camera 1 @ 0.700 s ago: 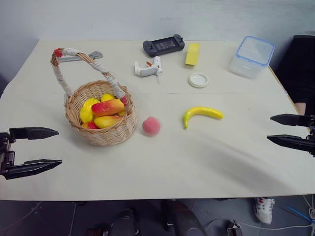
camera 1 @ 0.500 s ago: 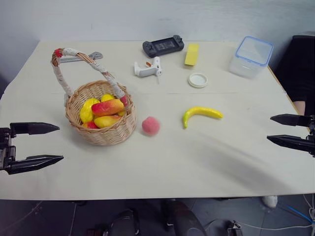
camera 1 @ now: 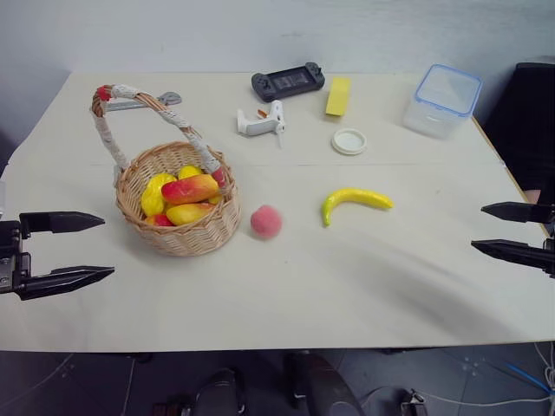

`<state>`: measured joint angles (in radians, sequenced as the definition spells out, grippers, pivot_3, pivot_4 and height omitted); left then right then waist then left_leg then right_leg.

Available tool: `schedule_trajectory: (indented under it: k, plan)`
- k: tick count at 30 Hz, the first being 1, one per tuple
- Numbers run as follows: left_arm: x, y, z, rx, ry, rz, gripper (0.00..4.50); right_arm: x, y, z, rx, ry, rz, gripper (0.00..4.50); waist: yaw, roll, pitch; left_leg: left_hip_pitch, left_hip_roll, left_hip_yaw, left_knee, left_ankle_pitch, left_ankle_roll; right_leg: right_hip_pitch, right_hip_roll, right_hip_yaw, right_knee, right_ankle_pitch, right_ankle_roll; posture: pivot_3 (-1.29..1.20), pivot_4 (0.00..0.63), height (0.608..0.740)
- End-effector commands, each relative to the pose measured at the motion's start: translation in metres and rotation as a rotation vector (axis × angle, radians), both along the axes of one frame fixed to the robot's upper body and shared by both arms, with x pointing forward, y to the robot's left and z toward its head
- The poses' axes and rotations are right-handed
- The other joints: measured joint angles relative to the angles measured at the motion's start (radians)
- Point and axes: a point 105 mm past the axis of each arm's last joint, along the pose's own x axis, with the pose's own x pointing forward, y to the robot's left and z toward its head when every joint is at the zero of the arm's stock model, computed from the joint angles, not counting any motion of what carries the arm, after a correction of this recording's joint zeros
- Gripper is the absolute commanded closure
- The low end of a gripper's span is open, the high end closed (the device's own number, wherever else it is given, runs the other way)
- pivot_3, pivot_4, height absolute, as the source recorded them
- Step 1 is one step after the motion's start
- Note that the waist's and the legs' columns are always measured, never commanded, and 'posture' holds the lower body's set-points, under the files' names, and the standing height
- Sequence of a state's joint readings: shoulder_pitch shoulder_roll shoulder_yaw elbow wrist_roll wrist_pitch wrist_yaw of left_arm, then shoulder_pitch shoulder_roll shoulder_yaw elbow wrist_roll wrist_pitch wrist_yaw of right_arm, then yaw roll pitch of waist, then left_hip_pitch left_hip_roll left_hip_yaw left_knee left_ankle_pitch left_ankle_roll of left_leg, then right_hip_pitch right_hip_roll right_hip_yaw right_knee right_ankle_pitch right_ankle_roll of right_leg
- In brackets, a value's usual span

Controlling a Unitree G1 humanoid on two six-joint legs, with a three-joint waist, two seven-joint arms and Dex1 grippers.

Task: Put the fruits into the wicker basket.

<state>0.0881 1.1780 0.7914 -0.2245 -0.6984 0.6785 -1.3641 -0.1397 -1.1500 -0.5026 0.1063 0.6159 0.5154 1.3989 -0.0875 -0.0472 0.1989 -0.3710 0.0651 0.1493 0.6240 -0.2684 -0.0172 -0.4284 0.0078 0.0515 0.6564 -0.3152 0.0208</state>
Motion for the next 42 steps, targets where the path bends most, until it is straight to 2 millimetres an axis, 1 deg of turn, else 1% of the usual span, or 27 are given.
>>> schedule_trajectory:
  k: [1, 2, 4, 6, 7, 10, 12, 15, 18, 19, 21, 24, 27, 30, 34, 35, 36, 38, 40, 41, 42]
  plan:
    - [0.007, 0.0, 0.004, 0.0, -0.057, 0.018, 0.0, 0.005, 0.006, 0.003, -0.007, -0.014, 0.002, 0.04, -0.001, 0.0, 0.0, 0.0, 0.0, 0.0, 0.0, 0.0, 0.0, 0.0, 0.0, 0.0, 0.0, 0.0, 0.0, 0.0, 0.15, 0.74]
    - [0.009, 0.0, 0.005, -0.002, -0.068, 0.026, 0.0, 0.006, 0.008, 0.003, -0.011, -0.008, 0.002, 0.04, -0.001, 0.0, 0.0, 0.0, 0.0, 0.0, 0.001, 0.0, 0.0, 0.0, 0.0, 0.0, 0.001, 0.0, 0.0, 0.0, 0.15, 0.74]
    - [0.013, -0.009, 0.009, -0.057, -0.086, 0.008, 0.0, 0.009, 0.026, 0.005, -0.011, -0.004, 0.057, 0.04, -0.001, 0.0, 0.0, 0.0, 0.0, 0.0, 0.003, 0.0, 0.0, 0.0, 0.0, 0.0, 0.003, 0.0, 0.0, 0.0, 0.15, 0.74]
    - [0.013, -0.023, 0.009, -0.079, -0.072, -0.055, 0.0, 0.014, 0.058, 0.008, -0.002, -0.025, 0.157, 0.04, -0.007, 0.0, 0.0, 0.0, 0.0, 0.0, 0.004, 0.0, 0.0, 0.0, 0.0, 0.0, 0.004, 0.0, 0.0, 0.0, 0.15, 0.74]
    - [0.013, -0.028, 0.009, -0.079, -0.065, -0.075, 0.0, 0.016, 0.068, 0.009, -0.004, -0.035, 0.187, 0.04, -0.012, 0.0, 0.0, 0.001, 0.001, 0.0, 0.005, 0.001, 0.0, 0.0, 0.0, 0.0, 0.005, 0.0, 0.0, 0.0, 0.15, 0.74]
    - [0.015, -0.047, 0.007, -0.056, -0.082, -0.16, 0.0, 0.03, 0.122, 0.008, -0.014, -0.102, 0.319, 0.04, -0.021, 0.0, 0.0, 0.001, 0.001, -0.001, 0.005, 0.002, -0.001, 0.001, 0.0, 0.0, 0.005, 0.0, 0.0, 0.0, 0.15, 0.74]
    - [0.015, -0.056, 0.007, -0.044, -0.083, -0.202, 0.0, 0.042, 0.156, 0.009, -0.003, -0.141, 0.366, 0.04, -0.028, 0.0, 0.0, 0.001, 0.001, -0.001, 0.005, 0.003, -0.002, 0.001, 0.0, 0.0, 0.006, 0.001, 0.001, 0.0, 0.15, 0.74]
    - [0.018, -0.059, 0.006, -0.032, -0.081, -0.213, 0.0, 0.055, 0.203, 0.007, 0.021, -0.165, 0.426, 0.04, -0.029, 0.0, 0.0, 0.0, 0.0, -0.001, 0.005, 0.006, -0.006, -0.001, 0.001, 0.001, 0.007, 0.001, 0.0, 0.0, 0.15, 0.74]
    - [0.023, -0.054, 0.003, -0.009, -0.087, -0.185, 0.0, 0.068, 0.239, 0.0, 0.017, -0.159, 0.445, 0.04, -0.027, 0.0, 0.0, -0.001, 0.001, -0.001, 0.005, 0.006, -0.008, -0.003, 0.001, 0.001, 0.011, 0.001, 0.0, 0.0, 0.15, 0.74]
    - [0.024, -0.053, 0.003, -0.005, -0.089, -0.176, 0.0, 0.073, 0.248, -0.004, 0.014, -0.152, 0.437, 0.04, -0.026, 0.0, 0.0, -0.001, 0.001, -0.001, 0.005, 0.006, -0.008, -0.004, 0.001, 0.001, 0.011, 0.0, 0.0, 0.0, 0.15, 0.74]
    - [0.024, -0.052, 0.002, -0.007, -0.087, -0.17, 0.0, 0.086, 0.263, -0.012, 0.001, -0.147, 0.404, 0.04, -0.025, -0.001, 0.0, -0.003, 0.001, -0.001, 0.006, 0.006, -0.008, -0.005, 0.001, 0.001, 0.011, 0.0, 0.0, 0.0, 0.15, 0.74]
    - [0.024, -0.051, 0.002, -0.01, -0.091, -0.163, 0.0, 0.102, 0.278, -0.025, -0.016, -0.13, 0.359, 0.04, -0.026, -0.002, -0.001, -0.009, 0.0, 0.0, 0.007, 0.006, -0.008, -0.01, 0.001, 0.001, 0.012, -0.001, 0.0, 0.0, 0.15, 0.74]
    - [0.024, -0.051, 0.003, -0.012, -0.104, -0.15, 0.0, 0.109, 0.285, -0.044, -0.069, -0.114, 0.364, 0.04, -0.025, -0.002, -0.001, -0.018, 0.001, 0.0, 0.012, 0.006, -0.008, -0.019, 0.001, 0.0, 0.016, 0.0, 0.0, 0.0, 0.15, 0.74]
    - [0.024, -0.05, 0.006, -0.014, -0.116, -0.135, 0.0, 0.114, 0.294, -0.058, -0.087, -0.091, 0.361, 0.04, -0.025, -0.002, -0.001, -0.018, 0.001, -0.001, 0.013, 0.005, -0.007, -0.019, 0.001, 0.0, 0.016, -0.001, 0.0, 0.0, 0.15, 0.74]
    - [0.026, -0.048, 0.008, -0.015, -0.133, -0.117, 0.0, 0.118, 0.303, -0.07, -0.098, -0.082, 0.36, 0.04, -0.033, -0.002, -0.001, -0.018, 0.001, -0.001, 0.017, 0.006, -0.007, -0.019, 0.001, 0.0, 0.021, -0.001, 0.0, 0.0, 0.15, 0.74]
    - [0.026, -0.047, 0.009, -0.018, -0.137, -0.11, 0.0, 0.119, 0.305, -0.07, -0.089, -0.083, 0.355, 0.42, -0.034, -0.002, -0.001, -0.018, 0.001, -0.001, 0.019, 0.006, -0.007, -0.019, 0.001, 0.0, 0.022, -0.001, 0.0, 0.0, 0.15, 0.74]
    - [0.027, -0.046, 0.01, -0.02, -0.141, -0.105, 0.0, 0.12, 0.306, -0.07, -0.085, -0.085, 0.355, 0.64, -0.036, -0.002, -0.001, -0.018, 0.001, -0.001, 0.02, 0.006, -0.007, -0.019, 0.001, 0.0, 0.023, -0.001, 0.0, 0.0, 0.15, 0.74]
    - [0.029, -0.042, 0.013, -0.037, -0.15, -0.077, 0.0, 0.118, 0.309, -0.066, -0.055, -0.094, 0.37, 1.35, -0.039, -0.002, -0.001, -0.018, 0.001, -0.001, 0.022, 0.006, -0.007, -0.019, 0.001, 0.0, 0.026, -0.001, 0.0, 0.0, 0.15, 0.74]
    - [0.032, -0.034, 0.016, -0.059, -0.16, -0.029, 0.0, 0.115, 0.31, -0.059, -0.024, -0.103, 0.382, 1.99, -0.041, -0.002, -0.001, -0.017, 0.001, -0.001, 0.023, 0.006, -0.007, -0.019, 0.001, 0.0, 0.027, 0.0, 0.0, 0.0, 0.15, 0.74]
    - [0.033, -0.028, 0.016, -0.067, -0.165, 0.0, 0.0, 0.112, 0.309, -0.055, -0.007, -0.109, 0.393, 2.22, -0.041, -0.002, -0.001, -0.017, 0.001, -0.001, 0.023, 0.006, -0.007, -0.018, 0.001, 0.0, 0.027, 0.0, 0.0, 0.0, 0.15, 0.74]
    - [0.034, -0.022, 0.016, -0.075, -0.168, 0.029, 0.0, 0.108, 0.309, -0.05, 0.013, -0.111, 0.412, 2.34, -0.042, -0.002, -0.001, -0.017, 0.001, -0.002, 0.023, 0.006, -0.007, -0.018, 0.0, 0.0, 0.028, 0.0, 0.0, 0.0, 0.15, 0.74]
